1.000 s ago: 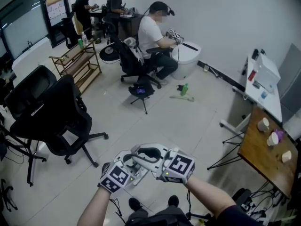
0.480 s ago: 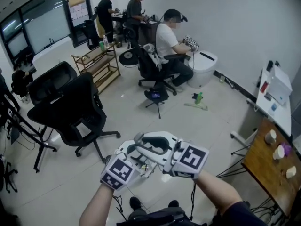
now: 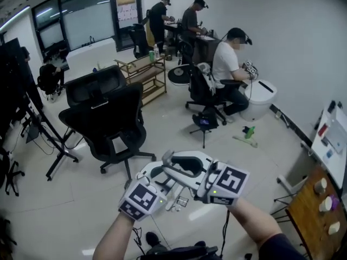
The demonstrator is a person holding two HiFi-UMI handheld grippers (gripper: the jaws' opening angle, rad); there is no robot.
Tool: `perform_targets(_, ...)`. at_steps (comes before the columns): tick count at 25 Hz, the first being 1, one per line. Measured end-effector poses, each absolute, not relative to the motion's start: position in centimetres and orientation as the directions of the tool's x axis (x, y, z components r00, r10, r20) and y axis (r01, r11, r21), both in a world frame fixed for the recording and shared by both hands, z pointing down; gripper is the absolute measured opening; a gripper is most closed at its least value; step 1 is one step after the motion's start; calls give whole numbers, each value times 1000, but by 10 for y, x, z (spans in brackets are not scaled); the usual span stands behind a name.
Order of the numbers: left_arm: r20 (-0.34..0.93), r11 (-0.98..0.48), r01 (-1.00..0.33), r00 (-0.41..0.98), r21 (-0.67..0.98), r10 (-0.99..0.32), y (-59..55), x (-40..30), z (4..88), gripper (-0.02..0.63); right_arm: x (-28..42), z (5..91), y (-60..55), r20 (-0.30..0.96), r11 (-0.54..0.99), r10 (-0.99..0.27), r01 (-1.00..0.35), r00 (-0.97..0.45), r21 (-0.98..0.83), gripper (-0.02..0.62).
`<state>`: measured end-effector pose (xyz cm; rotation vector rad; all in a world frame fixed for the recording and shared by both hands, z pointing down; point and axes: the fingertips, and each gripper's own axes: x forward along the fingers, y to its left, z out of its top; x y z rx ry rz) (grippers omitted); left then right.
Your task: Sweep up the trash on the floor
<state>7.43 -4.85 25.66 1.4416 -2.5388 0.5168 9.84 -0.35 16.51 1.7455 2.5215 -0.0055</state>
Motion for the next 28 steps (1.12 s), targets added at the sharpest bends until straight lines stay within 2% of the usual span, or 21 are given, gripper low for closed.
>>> perform_targets(12, 338, 481, -859, -512, -178, -789, 107, 43, 278, 86, 65, 189, 149, 15, 312, 950, 950, -312, 23, 100)
perform_targets(28, 452, 633, -758, -625, -157, -636, 228, -35, 347, 86, -11, 253, 262, 82, 185, 980, 981, -180, -56, 99)
